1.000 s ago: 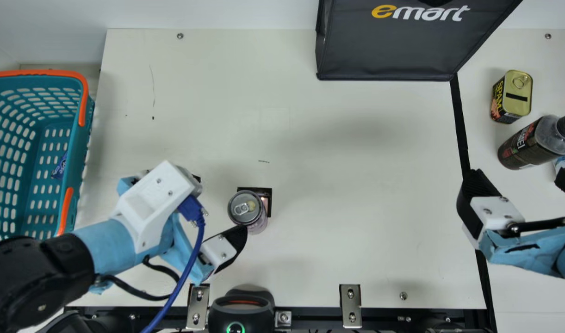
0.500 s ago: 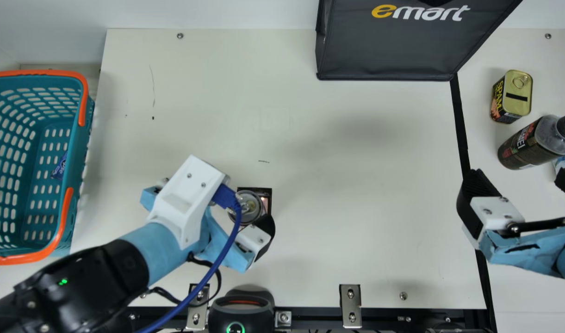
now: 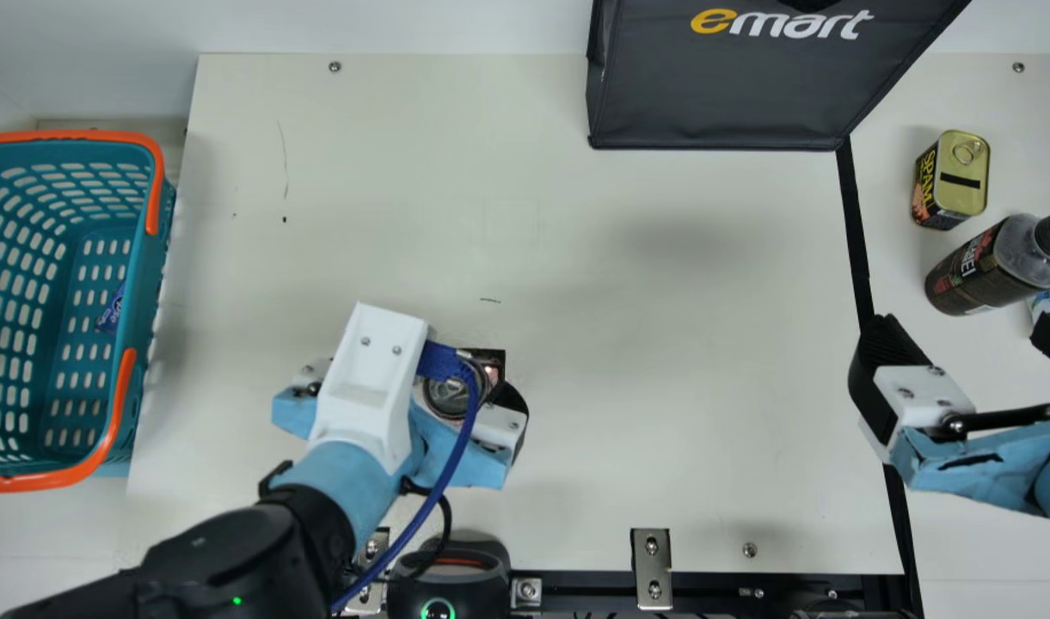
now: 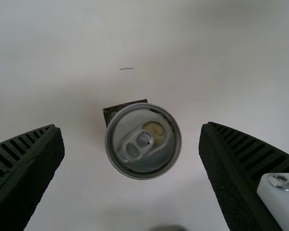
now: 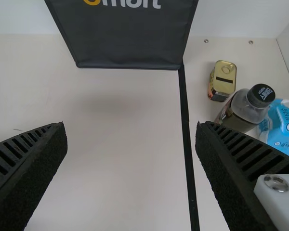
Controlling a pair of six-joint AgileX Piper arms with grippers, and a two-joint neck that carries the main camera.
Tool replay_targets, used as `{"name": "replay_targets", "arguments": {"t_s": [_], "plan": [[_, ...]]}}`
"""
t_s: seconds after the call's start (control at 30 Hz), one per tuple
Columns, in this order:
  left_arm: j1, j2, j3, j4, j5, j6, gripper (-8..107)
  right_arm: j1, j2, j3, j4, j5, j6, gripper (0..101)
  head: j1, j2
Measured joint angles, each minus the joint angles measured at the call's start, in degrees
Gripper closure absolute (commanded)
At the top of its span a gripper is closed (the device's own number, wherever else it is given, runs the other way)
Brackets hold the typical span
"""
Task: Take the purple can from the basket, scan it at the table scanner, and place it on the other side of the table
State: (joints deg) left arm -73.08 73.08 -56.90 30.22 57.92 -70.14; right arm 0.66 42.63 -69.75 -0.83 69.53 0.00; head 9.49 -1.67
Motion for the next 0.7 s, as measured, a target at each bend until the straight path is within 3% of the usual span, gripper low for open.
{"name": "replay_targets", "arguments": {"t_s": [0.33, 0.7], "plan": [[-1.5, 2.8, -0.5, 1.0, 1.6, -10.3, 9, 0.0, 0.0, 0.0, 0.0, -0.1, 0.0, 6, 0.0, 0.0], [0.4, 6.8, -0.4, 0.5, -1.0, -14.0, 9, 0.0, 0.0, 0.0, 0.0, -0.1, 0.0, 6, 0.0, 0.0]]}}
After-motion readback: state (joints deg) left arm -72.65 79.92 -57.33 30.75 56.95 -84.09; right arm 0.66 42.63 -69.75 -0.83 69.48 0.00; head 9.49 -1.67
